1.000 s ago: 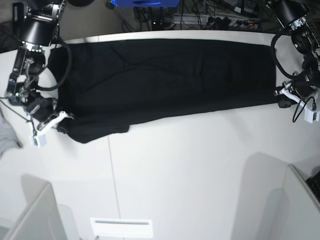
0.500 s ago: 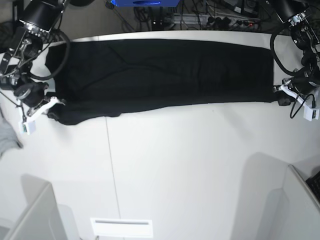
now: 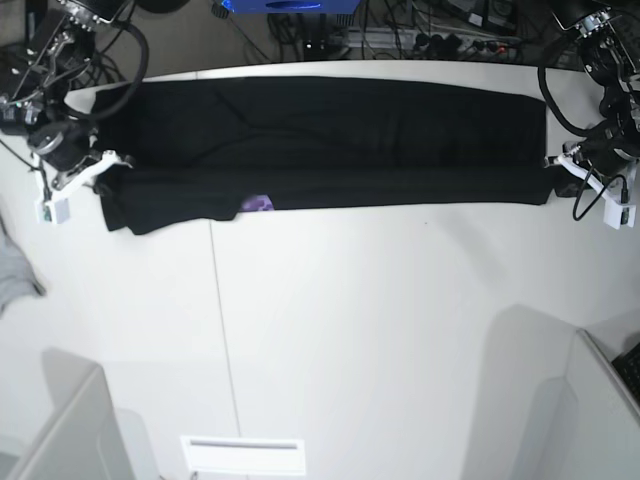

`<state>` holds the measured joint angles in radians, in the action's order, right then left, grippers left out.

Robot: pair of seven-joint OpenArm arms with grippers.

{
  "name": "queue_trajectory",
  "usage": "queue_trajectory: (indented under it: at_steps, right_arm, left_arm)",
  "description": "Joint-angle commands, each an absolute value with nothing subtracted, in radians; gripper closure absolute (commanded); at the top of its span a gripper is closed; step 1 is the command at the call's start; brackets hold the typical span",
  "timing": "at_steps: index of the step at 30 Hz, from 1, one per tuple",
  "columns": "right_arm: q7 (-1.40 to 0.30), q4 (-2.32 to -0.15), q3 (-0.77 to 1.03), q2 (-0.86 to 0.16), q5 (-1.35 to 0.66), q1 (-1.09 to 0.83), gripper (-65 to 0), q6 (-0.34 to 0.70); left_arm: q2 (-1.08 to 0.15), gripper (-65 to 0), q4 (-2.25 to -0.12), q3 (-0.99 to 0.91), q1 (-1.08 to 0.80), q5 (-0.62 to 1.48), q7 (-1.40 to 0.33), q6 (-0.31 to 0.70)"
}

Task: Fold the T-shirt properly
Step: 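Lift the hem and fold it over toward the collar edge, then open both grippers and raise them off the folded strip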

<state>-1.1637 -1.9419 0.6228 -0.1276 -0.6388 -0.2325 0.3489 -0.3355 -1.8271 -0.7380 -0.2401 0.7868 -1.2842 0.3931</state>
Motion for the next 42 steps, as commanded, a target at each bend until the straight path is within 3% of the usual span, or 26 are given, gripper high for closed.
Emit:
queue_trajectory:
  at_steps: [1,11,18,30,33,35,37,39,42]
  right_arm:
    - [-1.152,-1.962,0.634,-0.139,-0.645,-0.237,0.0,0.351]
    - [-1.152,-1.968,0.636,-0.134,-0.645,-0.334,0.0,0.352]
    - [-1.145,-1.960,0.627,-0.067,-0.639,-0.341,0.0,0.352]
    - [-1.148,-1.960,0.636,-0.076,-0.638,-0.332,0.0,0.351]
    - [-1.150,-1.962,0.636,-0.076,-0.638,-0.338,-0.5,0.311]
    - [-1.144,-1.966,0.638,-0.076,-0.639,-0.340,-14.3,0.285]
    - [-1.142,-1.969,0.645,-0.076,-0.639,-0.340,-21.5,0.285]
    - [-1.139,-1.969,0.667,-0.074,-0.639,-0.334,-22.1,0.285]
    - [-1.061,-1.982,0.659,-0.079,-0.639,-0.334,-22.1,0.285]
  left_arm:
    - [-0.355,0.0,-1.845,-0.743,-0.245,0.797,-1.268,0.397]
    - [-0.358,0.0,-1.844,-0.743,-0.286,0.788,-1.264,0.397]
    - [-0.355,0.0,-1.844,-0.743,-0.289,0.788,-1.264,0.395]
    - [-0.361,0.0,-1.842,-0.743,-0.334,0.788,-1.268,0.394]
    - [-0.361,-16.6,-1.842,-0.753,-0.335,0.788,-1.268,0.394]
    - [-0.361,-27.8,-1.850,-0.754,-0.335,0.788,-1.268,0.394]
    - [-0.361,-35.4,-1.854,-0.754,-0.334,0.794,-1.268,0.394]
    - [-0.358,-39.8,-1.876,-0.754,-0.329,0.796,-1.268,0.394]
    - [-0.348,-40.3,-1.911,-0.751,-0.325,0.796,-1.264,0.394]
